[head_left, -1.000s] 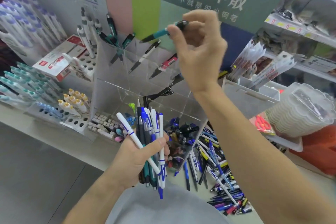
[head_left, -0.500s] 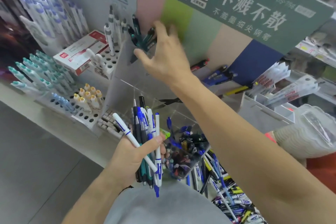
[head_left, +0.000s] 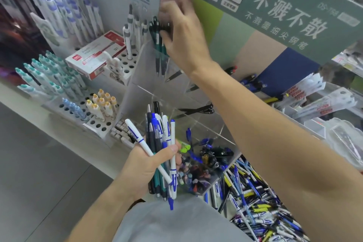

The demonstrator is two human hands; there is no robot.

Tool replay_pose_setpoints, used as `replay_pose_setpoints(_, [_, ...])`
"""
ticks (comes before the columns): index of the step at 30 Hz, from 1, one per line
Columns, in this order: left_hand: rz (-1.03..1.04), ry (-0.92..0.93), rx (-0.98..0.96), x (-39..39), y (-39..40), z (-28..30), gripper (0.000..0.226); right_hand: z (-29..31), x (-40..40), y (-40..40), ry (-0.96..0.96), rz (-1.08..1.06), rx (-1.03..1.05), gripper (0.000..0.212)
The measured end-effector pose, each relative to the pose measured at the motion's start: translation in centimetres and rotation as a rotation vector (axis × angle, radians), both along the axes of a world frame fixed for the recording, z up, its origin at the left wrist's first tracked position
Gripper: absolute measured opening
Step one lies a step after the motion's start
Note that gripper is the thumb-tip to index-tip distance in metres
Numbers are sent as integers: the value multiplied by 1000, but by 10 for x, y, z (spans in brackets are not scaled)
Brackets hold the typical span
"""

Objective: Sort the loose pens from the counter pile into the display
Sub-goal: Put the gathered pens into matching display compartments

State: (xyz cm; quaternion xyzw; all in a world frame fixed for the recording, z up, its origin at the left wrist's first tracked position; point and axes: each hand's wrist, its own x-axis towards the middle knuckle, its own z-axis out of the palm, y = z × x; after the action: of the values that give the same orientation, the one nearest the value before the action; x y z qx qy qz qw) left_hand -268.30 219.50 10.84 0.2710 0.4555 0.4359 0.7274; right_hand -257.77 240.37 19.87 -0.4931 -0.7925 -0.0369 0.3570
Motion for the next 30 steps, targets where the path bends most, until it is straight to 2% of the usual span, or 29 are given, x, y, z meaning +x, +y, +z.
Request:
replay_pose_setpoints(3, [-22, 15, 6, 2, 0, 0, 27, -2, 7, -10, -27, -26, -85, 21])
replay_pose_setpoints(7, [-77, 16, -3, 3, 1, -2, 38, 3, 23, -67, 220, 70, -12, 12])
replay_pose_setpoints(9, [-126, 9, 1, 4, 1, -2, 29, 4, 38, -109, 251, 89, -220, 9])
replay_pose_setpoints(11, [-178, -46, 26, 7, 0, -1, 9, 2, 58, -150, 172, 62, -540, 23])
replay_pose_setpoints(13, [-215, -90, 37, 14, -2, 0, 10, -10, 79, -183, 86, -16, -751, 43])
replay_pose_setpoints(14, [-234, -105, 40, 17, -3, 0, 13, -16, 88, -196, 98, -42, -828, 46])
replay_pose_setpoints(17, [-356, -132, 69, 30, -7, 3, 22, -26, 102, -224, 380, -40, -968, 20])
replay_pose_setpoints(20, [-420, -104, 48, 43, -10, 3, 30, -35, 119, -242, 570, -138, -899, 12])
replay_pose_setpoints(23, [-458, -2, 27, 53, -13, 4, 20, -39, 132, -256, 766, -243, -839, 11])
replay_pose_setpoints(25, [-434, 55, -4, 58, -15, 5, 16, -33, 137, -263, 953, -299, -713, 8])
replay_pose_setpoints(28, [-376, 24, -92, 64, -20, 5, 14, -20, 145, -276, 1184, -340, -464, 15])
replay_pose_setpoints(30, [-360, 8, -95, 68, -21, 5, 9, -20, 148, -283, 1222, -334, -424, 22])
